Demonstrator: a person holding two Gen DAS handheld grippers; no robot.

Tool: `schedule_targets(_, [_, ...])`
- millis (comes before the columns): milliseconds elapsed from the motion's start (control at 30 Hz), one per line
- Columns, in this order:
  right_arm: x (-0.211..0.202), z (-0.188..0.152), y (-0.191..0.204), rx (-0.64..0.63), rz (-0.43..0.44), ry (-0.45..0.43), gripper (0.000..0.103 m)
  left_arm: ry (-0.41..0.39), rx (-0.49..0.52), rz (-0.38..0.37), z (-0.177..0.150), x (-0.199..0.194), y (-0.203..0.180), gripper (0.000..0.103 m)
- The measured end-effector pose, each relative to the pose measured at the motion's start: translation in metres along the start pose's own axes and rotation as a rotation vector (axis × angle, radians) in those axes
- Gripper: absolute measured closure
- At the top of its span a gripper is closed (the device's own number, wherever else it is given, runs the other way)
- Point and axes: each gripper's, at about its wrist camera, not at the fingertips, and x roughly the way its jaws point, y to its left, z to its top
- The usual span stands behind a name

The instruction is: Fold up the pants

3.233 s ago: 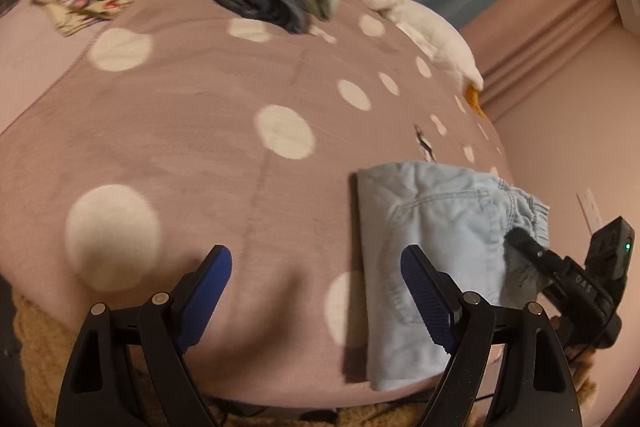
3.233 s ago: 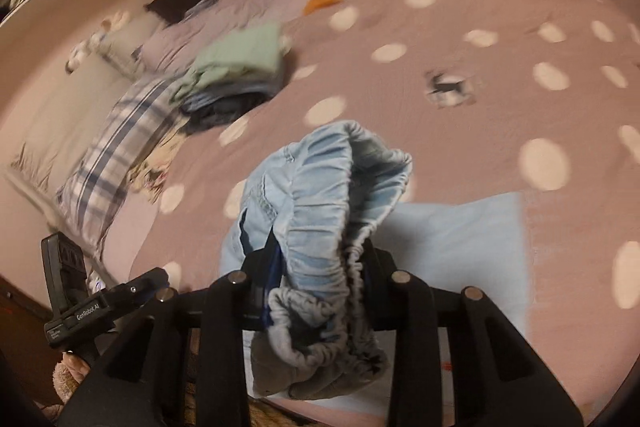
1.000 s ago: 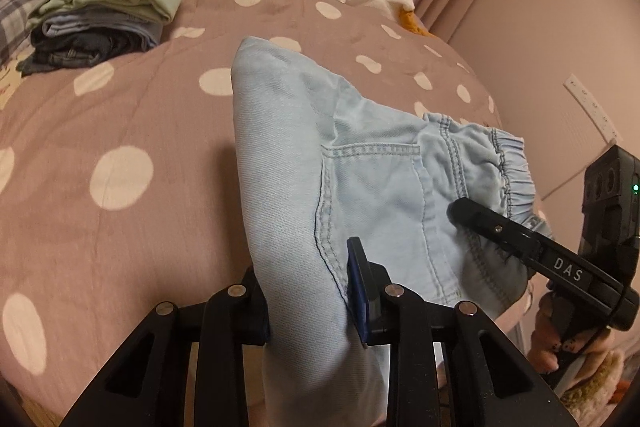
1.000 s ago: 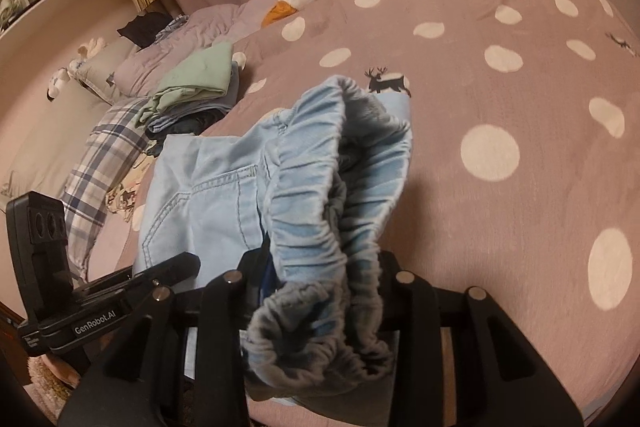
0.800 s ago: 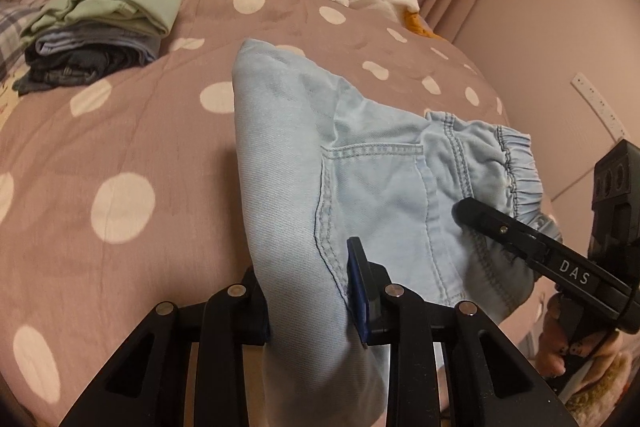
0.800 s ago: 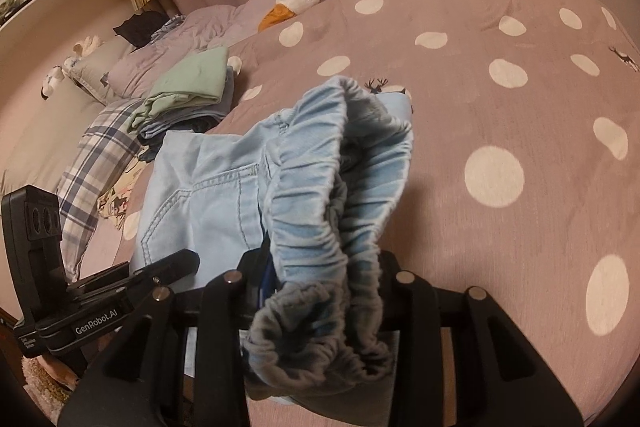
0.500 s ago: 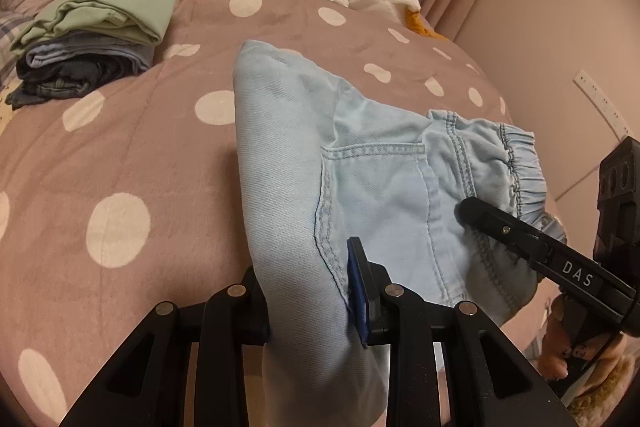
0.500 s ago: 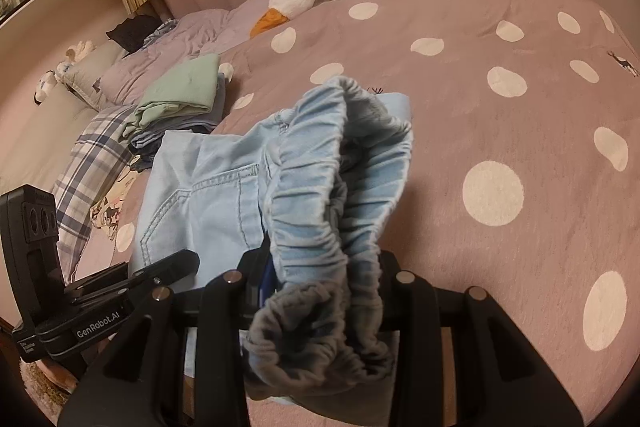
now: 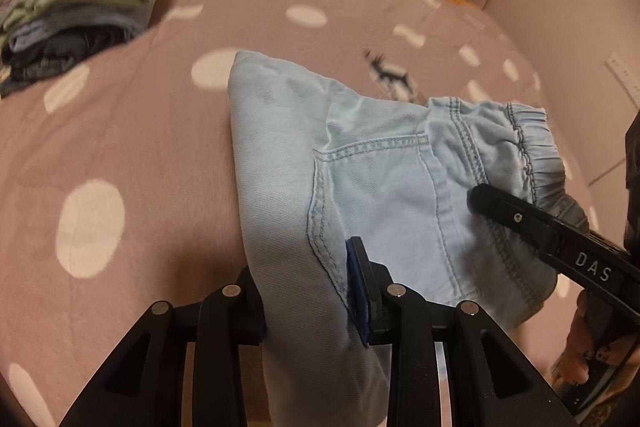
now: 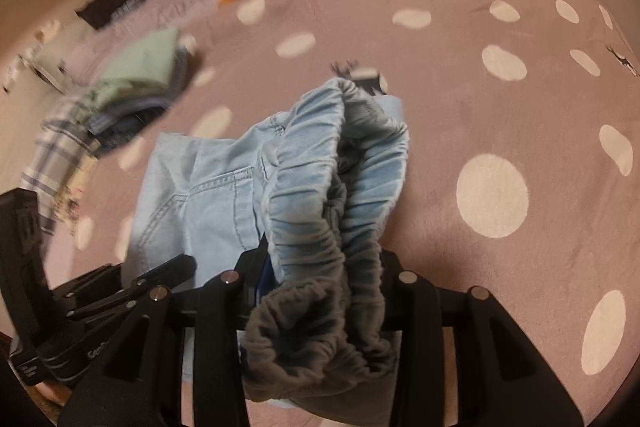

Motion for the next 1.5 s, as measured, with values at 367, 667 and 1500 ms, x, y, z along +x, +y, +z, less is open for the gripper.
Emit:
schedule_targets(367, [-0.018,-0.006,-0.009,0.019,-0.137,-0.036,0.017,-0.068,-0.004,0.060,-0.004,-0.050,0.012,0.023])
schedule_targets(667, [-0.090,-0.016,0.008,-0.005,-0.139,-0.171,0.009,-0.243,-0.015,0.026,-0.017,-0.137,0.010,0.004])
schedule_targets(1500, [-0.123,-0.056,0.040,-0.062,-0.153,-0.212,0.005,-0.198,0.005,0.024,-0.056,-0.153,-0.001,0.002])
